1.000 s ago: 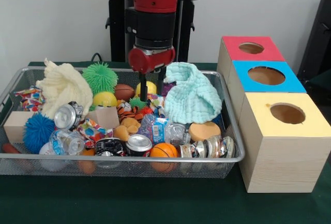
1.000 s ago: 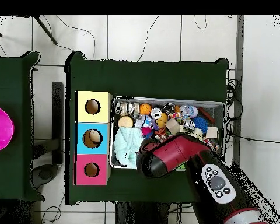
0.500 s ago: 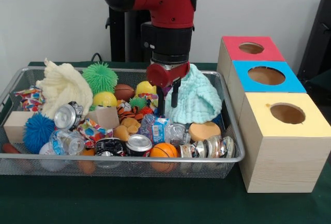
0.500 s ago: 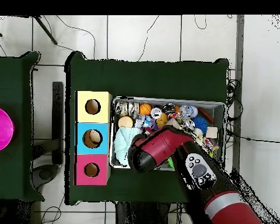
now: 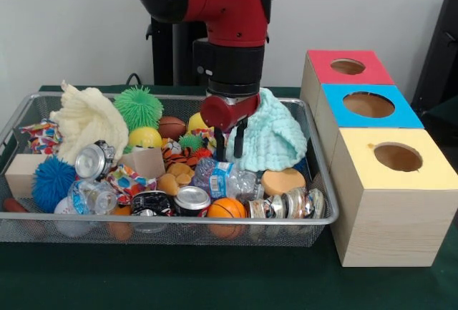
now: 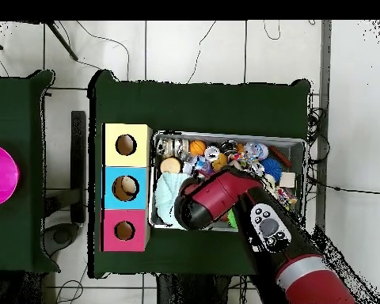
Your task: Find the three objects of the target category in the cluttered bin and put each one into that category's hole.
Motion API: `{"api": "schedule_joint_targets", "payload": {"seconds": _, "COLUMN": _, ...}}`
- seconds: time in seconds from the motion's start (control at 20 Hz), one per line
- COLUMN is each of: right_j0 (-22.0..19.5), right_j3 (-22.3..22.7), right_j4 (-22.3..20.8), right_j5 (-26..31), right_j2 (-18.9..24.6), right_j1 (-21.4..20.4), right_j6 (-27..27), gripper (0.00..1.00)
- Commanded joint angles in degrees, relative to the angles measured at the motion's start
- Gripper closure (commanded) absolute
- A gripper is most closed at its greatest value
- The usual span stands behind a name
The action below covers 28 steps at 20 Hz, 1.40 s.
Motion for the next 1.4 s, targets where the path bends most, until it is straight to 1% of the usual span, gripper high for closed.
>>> {"api": "schedule_joint_targets", "payload": {"seconds": 0.05, "right_j0": -0.62, "right_j3": -5.06, "right_j4": -5.33, "right_j5": 0.66, "right_j2": 0.0, "right_j1": 3.21, "right_j6": -6.12, "gripper": 0.0}}
{"api": "schedule_joint_targets", "payload": {"seconds": 0.15, "right_j0": -0.7, "right_j3": -4.98, "right_j4": -5.08, "right_j5": 0.99, "right_j2": 0.32, "right_j1": 3.04, "right_j6": -6.12, "gripper": 0.0}}
{"api": "schedule_joint_targets", "payload": {"seconds": 0.3, "right_j0": -0.6, "right_j3": -5.77, "right_j4": -5.81, "right_j5": 0.6, "right_j2": 0.15, "right_j1": 3.34, "right_j6": -5.83, "gripper": 0.0}}
{"api": "schedule_joint_targets", "payload": {"seconds": 0.4, "right_j0": -1.08, "right_j3": -5.06, "right_j4": -4.7, "right_j5": 1.18, "right_j2": 0.69, "right_j1": 2.7, "right_j6": -6.0, "gripper": 0.0}}
{"api": "schedule_joint_targets", "payload": {"seconds": 0.6, "right_j0": -4.59, "right_j3": 1.06, "right_j4": 1.94, "right_j5": 5.6, "right_j2": 5.09, "right_j1": -1.84, "right_j6": -10.72, "gripper": 0.0}}
{"api": "schedule_joint_targets", "payload": {"seconds": 0.7, "right_j0": -5.95, "right_j3": 3.68, "right_j4": 4.11, "right_j5": 6.78, "right_j2": 6.62, "right_j1": -4.14, "right_j6": -12.03, "gripper": 0.0}}
{"api": "schedule_joint_targets", "payload": {"seconds": 0.8, "right_j0": -6.61, "right_j3": 4.88, "right_j4": 5.06, "right_j5": 7.54, "right_j2": 7.39, "right_j1": -5.58, "right_j6": -12.73, "gripper": 0.0}}
{"api": "schedule_joint_targets", "payload": {"seconds": 1.1, "right_j0": -9.08, "right_j3": 6.33, "right_j4": 6.13, "right_j5": 8.7, "right_j2": 9.24, "right_j1": -6.48, "right_j6": -14.5, "gripper": 0.0}}
{"api": "schedule_joint_targets", "payload": {"seconds": 1.4, "right_j0": -8.8, "right_j3": 5.0, "right_j4": 4.91, "right_j5": 9.18, "right_j2": 9.31, "right_j1": -5.91, "right_j6": -14.09, "gripper": 0.0}}
